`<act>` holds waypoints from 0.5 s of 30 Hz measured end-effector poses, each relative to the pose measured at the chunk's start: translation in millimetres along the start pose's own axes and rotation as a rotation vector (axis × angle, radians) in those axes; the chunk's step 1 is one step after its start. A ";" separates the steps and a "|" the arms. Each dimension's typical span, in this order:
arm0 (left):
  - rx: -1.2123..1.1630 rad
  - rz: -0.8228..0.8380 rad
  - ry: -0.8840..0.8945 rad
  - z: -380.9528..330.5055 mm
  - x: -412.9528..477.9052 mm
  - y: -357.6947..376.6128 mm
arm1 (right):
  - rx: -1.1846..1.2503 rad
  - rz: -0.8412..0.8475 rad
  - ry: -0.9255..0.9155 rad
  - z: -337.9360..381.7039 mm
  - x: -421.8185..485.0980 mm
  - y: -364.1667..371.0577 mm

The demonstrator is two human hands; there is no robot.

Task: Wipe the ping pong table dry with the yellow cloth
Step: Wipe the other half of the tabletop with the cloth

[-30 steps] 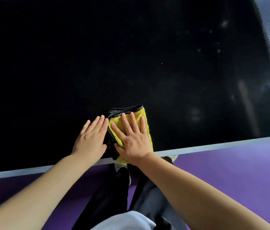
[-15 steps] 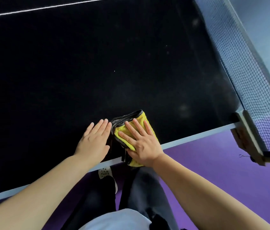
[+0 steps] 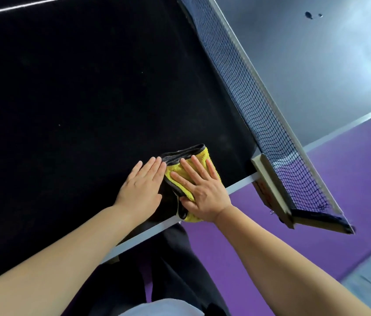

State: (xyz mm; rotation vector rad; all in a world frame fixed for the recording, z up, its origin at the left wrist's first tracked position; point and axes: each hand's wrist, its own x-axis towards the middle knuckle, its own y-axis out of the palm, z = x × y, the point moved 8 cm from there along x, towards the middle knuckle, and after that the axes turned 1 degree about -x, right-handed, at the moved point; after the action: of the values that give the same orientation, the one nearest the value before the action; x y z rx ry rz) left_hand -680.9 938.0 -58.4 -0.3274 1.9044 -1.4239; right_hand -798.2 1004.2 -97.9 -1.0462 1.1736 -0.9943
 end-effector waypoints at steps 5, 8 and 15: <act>-0.008 -0.027 0.028 -21.2 38.9 -11.3 | 0.089 -0.037 0.203 -84.3 -9.8 -10.1; -0.041 -0.048 0.023 -21.7 41.4 -15.5 | 0.119 -0.011 0.397 -117.5 -14.8 -13.5; -0.104 -0.054 -0.085 28.4 1.9 -11.2 | 0.112 0.091 0.655 -86.4 -0.8 -12.1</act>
State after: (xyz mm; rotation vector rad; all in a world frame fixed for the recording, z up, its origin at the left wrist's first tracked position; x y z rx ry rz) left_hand -665.4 912.3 -52.5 -0.4851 1.9164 -1.3276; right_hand -884.6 993.1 -93.0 -0.5766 1.6505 -1.3639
